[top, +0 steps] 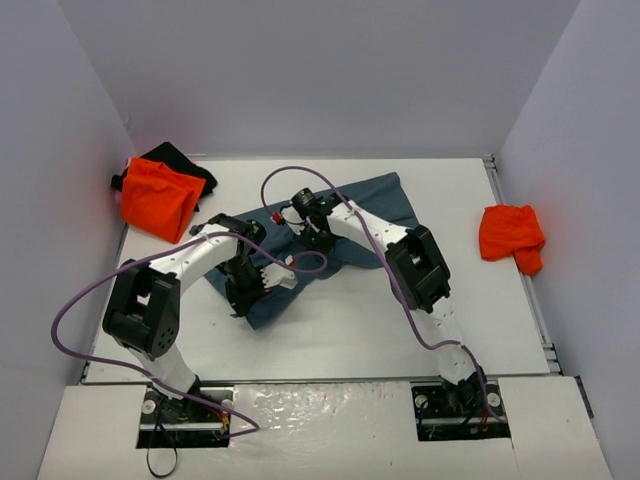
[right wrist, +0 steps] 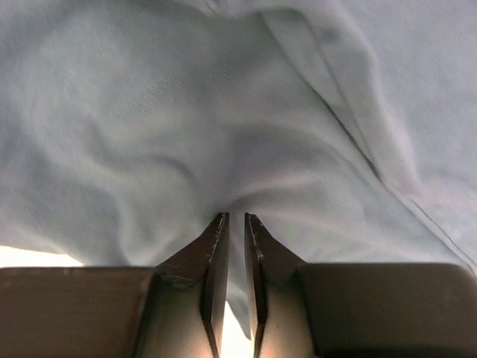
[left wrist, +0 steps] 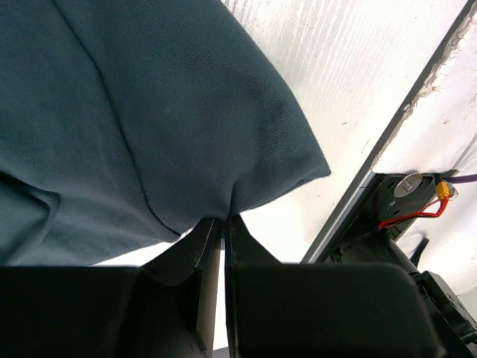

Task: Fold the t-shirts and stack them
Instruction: Grap the side of the flattened tshirt closest away from the robot with both arms

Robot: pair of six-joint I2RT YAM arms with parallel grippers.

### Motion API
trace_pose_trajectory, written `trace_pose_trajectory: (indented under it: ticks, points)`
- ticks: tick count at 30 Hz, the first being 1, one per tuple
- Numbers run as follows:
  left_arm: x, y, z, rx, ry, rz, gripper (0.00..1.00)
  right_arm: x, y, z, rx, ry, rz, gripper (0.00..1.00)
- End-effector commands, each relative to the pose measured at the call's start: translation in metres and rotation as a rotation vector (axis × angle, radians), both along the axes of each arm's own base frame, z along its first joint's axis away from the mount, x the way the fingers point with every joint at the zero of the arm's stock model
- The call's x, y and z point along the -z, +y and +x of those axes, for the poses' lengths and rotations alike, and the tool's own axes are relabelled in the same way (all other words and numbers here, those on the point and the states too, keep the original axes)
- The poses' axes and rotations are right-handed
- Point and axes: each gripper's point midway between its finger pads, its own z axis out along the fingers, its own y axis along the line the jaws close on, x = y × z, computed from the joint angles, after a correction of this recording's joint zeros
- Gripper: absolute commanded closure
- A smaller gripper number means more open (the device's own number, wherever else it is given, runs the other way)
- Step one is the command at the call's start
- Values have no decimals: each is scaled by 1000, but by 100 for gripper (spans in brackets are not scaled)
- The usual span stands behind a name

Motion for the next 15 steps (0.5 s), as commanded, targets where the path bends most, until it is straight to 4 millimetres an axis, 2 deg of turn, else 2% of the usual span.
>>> trace_pose_trajectory:
  ticks: [1,4,6,8,9,10,11,12,15]
  points:
    - [-15,-8,7,-8,-78,-47,100,-97,-33,34,107,-166,93,87]
    - [-15,-6,11,-8,-92,-33,100,-124,-41,47,140,-196,185,83]
    - [-15,-5,13,-13,-98,-23,100,-131,-34,47,110,-193,229,78]
    - [-14,-4,12,-19,-98,-20,100,-133,-19,49,77,-178,271,77]
    - [-14,-4,12,-22,-99,-19,100,-133,-11,49,61,-167,292,77]
    - [-14,-4,14,-26,-110,-20,99,-122,-1,47,46,-125,313,79]
    - [-13,-4,15,-31,-114,-18,98,-123,9,47,29,-111,336,80]
    - [-13,-5,15,-34,-118,-18,98,-110,18,46,13,-73,342,80]
    - [-12,-5,15,-42,-122,-17,96,-97,53,34,-46,16,405,83]
